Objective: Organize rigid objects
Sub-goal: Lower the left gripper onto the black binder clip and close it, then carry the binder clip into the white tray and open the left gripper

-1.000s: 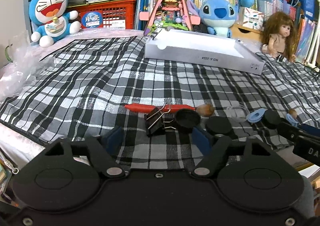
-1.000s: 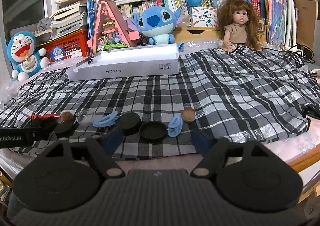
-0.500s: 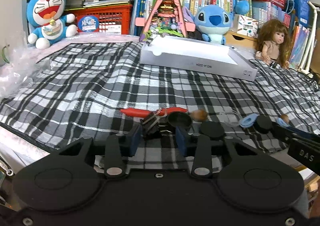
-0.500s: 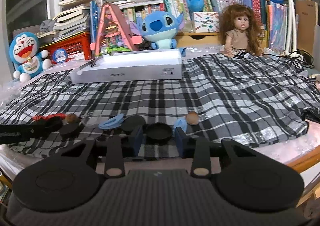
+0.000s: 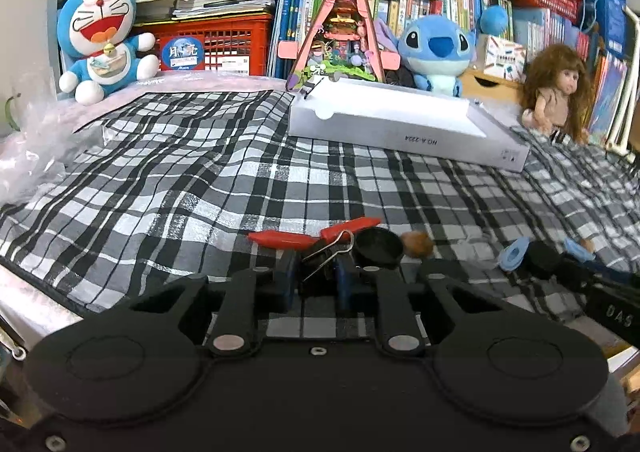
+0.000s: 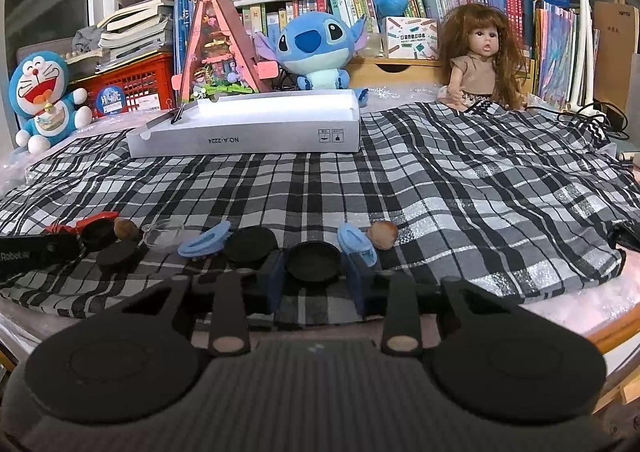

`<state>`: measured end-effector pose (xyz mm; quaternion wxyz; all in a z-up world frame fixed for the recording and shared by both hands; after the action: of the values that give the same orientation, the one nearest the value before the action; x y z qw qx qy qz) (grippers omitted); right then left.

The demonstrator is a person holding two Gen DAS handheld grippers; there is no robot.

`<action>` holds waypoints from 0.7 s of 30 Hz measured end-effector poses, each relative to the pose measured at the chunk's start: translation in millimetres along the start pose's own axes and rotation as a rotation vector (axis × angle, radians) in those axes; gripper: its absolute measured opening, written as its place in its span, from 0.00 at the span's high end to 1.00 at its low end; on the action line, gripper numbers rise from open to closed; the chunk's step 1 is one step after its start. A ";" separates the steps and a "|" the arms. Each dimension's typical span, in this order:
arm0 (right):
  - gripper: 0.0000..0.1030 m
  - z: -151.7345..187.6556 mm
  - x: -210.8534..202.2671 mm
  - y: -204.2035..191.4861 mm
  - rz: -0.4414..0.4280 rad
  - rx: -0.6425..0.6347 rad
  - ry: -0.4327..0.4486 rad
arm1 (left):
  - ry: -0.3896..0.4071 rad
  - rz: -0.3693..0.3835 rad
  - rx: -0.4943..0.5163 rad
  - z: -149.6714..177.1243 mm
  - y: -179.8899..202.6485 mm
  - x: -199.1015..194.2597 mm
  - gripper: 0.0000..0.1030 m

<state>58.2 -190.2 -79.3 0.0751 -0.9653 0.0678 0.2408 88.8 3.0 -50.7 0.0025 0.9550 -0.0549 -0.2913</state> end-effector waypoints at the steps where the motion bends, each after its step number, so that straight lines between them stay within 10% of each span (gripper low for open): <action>1: 0.65 -0.8 -0.5 0.0 0.000 0.003 0.001 | -0.001 0.008 -0.001 -0.1 1.0 -0.8 0.82; 21: 0.65 -58.8 3.8 4.8 -0.121 0.068 -0.020 | 0.005 0.139 0.021 -79.7 12.6 1.1 0.82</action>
<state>87.4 -205.7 -30.2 0.1230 -0.9621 0.0166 0.2429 132.8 -11.9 15.3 0.0126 0.9496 -0.1241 -0.2876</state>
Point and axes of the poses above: each gripper's, at about its wrist camera, not at the fingertips, and x roughly the way its jaws point, y to its right, z to its underside, the point moved 10 cm from there along x, roughly the way its jaws point, and after that the axes turned 4 degrees about x, right-handed, at the moved point
